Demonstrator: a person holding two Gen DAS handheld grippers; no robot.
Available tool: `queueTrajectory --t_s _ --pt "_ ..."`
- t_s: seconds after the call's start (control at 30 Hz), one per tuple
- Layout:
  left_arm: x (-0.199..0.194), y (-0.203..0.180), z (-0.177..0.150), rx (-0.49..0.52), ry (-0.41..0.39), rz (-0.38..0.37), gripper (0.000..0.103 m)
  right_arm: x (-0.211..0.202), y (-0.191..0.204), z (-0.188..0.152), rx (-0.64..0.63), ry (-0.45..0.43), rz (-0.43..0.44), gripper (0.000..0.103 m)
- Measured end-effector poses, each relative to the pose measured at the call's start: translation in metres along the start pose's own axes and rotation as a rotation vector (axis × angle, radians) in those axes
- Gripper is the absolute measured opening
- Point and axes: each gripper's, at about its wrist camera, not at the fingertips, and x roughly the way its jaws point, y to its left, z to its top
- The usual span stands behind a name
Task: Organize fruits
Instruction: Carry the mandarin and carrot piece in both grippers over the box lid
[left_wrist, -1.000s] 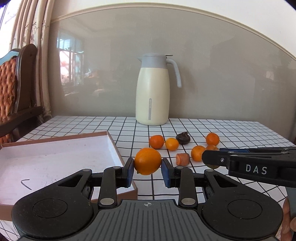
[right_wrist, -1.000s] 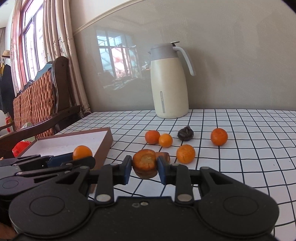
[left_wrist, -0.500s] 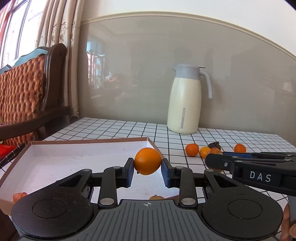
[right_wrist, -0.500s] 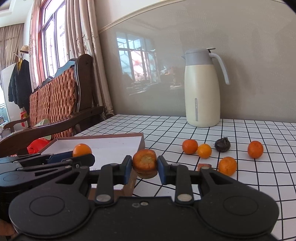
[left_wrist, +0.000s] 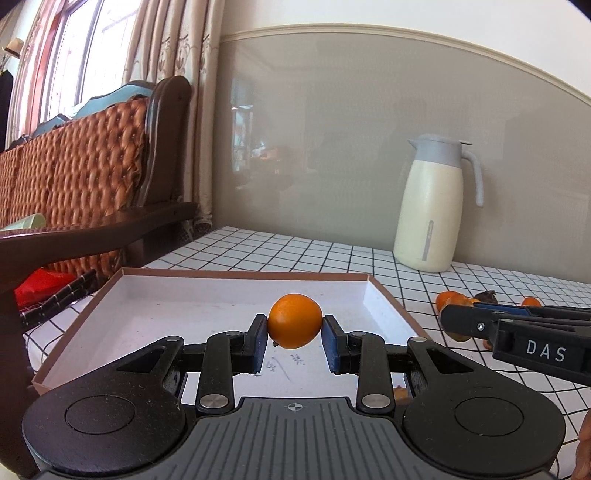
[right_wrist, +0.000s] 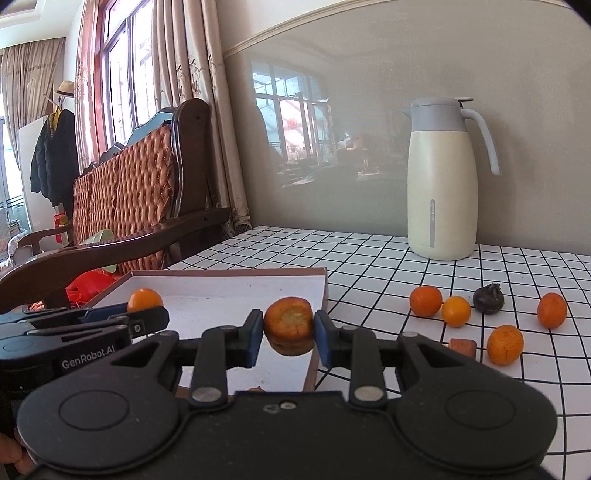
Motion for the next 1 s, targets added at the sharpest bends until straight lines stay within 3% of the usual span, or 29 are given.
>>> queueTrajectory --t_s 0.6,1.0 --pt "0.012 0.068 -0.007 -0.077 0.024 0.189 0.032 0.035 0.024 0.0 -0.016 0.023 0.001 0.022" --pt "0.03 0.087 -0.008 -0.103 0.052 0.242 0.032 0.054 0.026 -0.002 -0.008 0.065 -0.027 0.022"
